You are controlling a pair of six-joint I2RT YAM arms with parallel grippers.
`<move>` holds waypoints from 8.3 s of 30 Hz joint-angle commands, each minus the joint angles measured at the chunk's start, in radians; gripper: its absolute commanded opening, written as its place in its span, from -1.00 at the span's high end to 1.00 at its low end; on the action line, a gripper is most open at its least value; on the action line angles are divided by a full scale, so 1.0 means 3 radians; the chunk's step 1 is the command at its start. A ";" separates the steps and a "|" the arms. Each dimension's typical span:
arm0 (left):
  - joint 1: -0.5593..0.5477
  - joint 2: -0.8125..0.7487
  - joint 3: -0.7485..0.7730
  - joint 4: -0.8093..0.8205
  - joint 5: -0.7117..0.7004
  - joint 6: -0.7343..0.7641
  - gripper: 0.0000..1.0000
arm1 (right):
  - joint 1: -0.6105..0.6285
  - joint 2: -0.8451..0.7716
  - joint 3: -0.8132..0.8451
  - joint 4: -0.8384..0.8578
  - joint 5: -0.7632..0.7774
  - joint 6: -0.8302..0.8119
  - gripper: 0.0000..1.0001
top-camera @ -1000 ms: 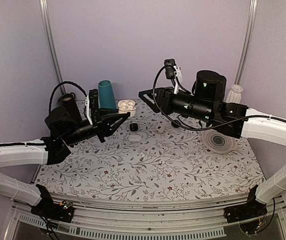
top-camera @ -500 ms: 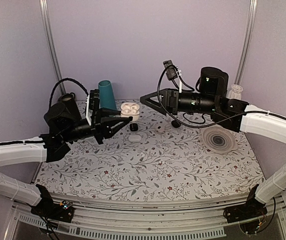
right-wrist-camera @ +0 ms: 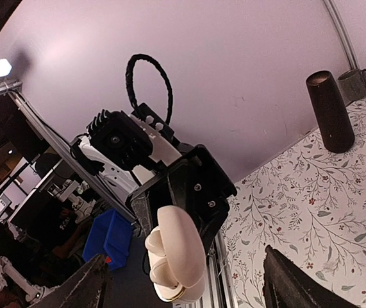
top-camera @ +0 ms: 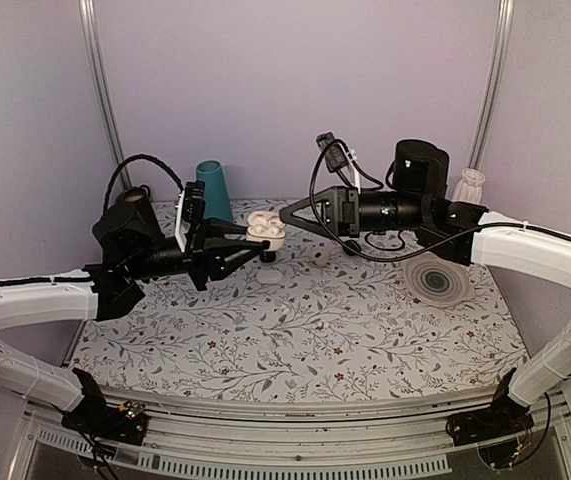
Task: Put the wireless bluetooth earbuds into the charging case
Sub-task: Close the charging case, then place the charging case with the earbuds at the center of the board, then adjust the charging case at the center of the board, then pick up the charging case from the center of the board.
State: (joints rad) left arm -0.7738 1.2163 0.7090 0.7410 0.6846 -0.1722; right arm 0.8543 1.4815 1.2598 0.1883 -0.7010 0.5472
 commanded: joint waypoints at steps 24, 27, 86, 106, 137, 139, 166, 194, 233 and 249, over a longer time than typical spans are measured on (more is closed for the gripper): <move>0.0016 0.0173 0.0177 0.0078 0.0028 -0.0019 1.00 | -0.0004 0.0036 -0.0259 0.0751 -0.1093 0.0456 -0.98; 0.0015 0.0197 0.0178 0.0071 0.0011 -0.0025 1.00 | 0.0012 0.0010 -0.0265 0.0775 -0.1121 0.0433 -0.98; 0.0671 -0.0161 -0.0546 0.0046 -0.1238 -0.0928 1.00 | -0.0160 -0.0458 -0.0552 0.0403 -0.0012 0.0022 -0.98; 0.1170 0.0924 -0.0156 -0.0725 -0.1587 -0.1604 1.00 | -0.0351 -0.0923 -0.1074 0.0204 0.0850 0.0084 -0.98; 0.1718 0.2807 0.1613 -0.2016 -0.0777 -0.1327 0.60 | -0.0354 -0.1083 -0.1270 0.0069 0.0972 0.0027 -0.98; 0.1720 0.2778 0.1620 -0.2072 -0.0828 -0.1290 0.35 | -0.0357 -0.1078 -0.1271 0.0068 0.0971 0.0031 -0.98; 0.1092 0.1843 0.1155 -0.2315 -0.1868 -0.0818 -0.35 | -0.0354 -0.0812 -0.1073 -0.0080 0.1058 -0.0065 -0.98; 0.0779 0.3262 0.2489 -0.2798 -0.0902 0.0054 -0.39 | -0.0355 -0.0977 -0.1203 -0.0129 0.1046 0.0011 -0.98; 0.0233 0.2907 0.1949 -0.2774 -0.2273 -0.0408 -0.30 | -0.0357 -0.0874 -0.1200 -0.0022 0.0937 0.0053 -0.98; 0.0181 0.2962 0.1888 -0.2587 -0.2182 0.0130 0.28 | -0.0354 -0.0700 -0.1194 -0.0142 0.1178 0.0090 -0.98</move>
State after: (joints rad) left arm -0.7025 2.1029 1.3003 -0.0822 -0.0051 -0.1993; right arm 0.7521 1.2373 0.8989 0.1577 -0.3977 0.5613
